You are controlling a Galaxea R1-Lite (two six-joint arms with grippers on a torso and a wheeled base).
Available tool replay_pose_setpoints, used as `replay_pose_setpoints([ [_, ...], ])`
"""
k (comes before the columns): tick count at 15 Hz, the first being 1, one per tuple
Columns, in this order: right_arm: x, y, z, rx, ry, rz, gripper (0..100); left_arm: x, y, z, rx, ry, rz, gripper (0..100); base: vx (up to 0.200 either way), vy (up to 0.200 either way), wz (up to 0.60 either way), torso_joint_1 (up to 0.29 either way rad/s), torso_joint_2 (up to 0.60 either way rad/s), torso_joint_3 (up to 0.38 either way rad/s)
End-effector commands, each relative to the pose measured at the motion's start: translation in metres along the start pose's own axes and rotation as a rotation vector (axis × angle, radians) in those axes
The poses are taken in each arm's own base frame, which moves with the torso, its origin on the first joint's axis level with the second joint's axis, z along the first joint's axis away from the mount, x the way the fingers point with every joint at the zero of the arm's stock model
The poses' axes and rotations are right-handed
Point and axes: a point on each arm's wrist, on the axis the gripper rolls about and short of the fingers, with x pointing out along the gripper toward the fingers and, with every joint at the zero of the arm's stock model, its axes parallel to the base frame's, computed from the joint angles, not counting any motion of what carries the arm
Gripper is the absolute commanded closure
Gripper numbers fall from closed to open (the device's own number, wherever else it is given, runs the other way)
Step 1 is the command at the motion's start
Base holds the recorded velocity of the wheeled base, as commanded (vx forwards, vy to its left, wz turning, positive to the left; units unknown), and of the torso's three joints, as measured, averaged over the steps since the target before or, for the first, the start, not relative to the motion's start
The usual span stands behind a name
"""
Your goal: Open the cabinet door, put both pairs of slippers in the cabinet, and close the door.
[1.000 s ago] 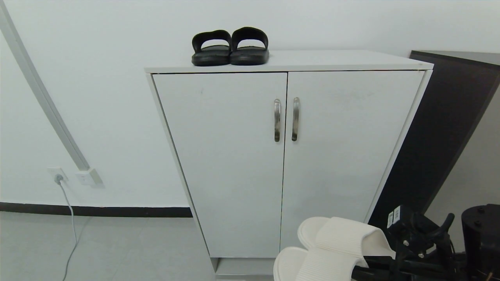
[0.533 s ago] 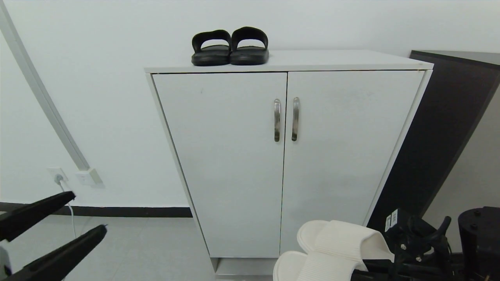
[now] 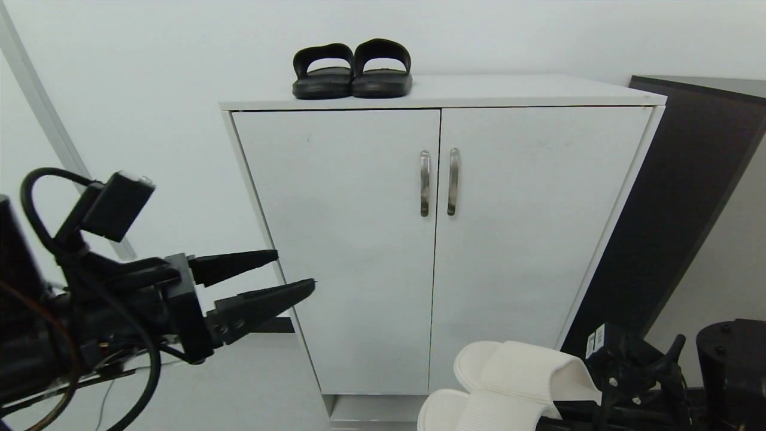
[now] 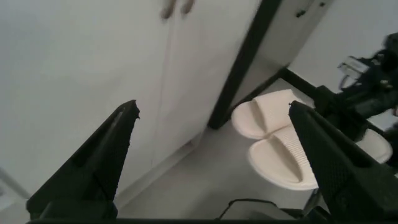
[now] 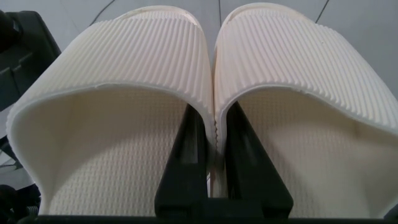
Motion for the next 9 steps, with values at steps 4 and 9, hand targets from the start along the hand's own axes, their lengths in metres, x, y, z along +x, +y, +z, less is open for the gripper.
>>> replay_pose_setpoints([
  [4, 0.001, 0.000, 0.000, 0.001, 0.004, -0.001, 100, 0.071, -0.009, 0.019, -0.018, -0.010, -0.172, 0, 0.000, 0.000, 0.00, 0.000, 0.00, 0.000],
  [9, 0.000, 0.000, -0.001, -0.001, 0.006, -0.001, 100, 0.127, -0.013, 0.045, -0.088, -0.053, -0.250, 0, 0.000, 0.000, 0.00, 0.000, 0.00, 0.000],
])
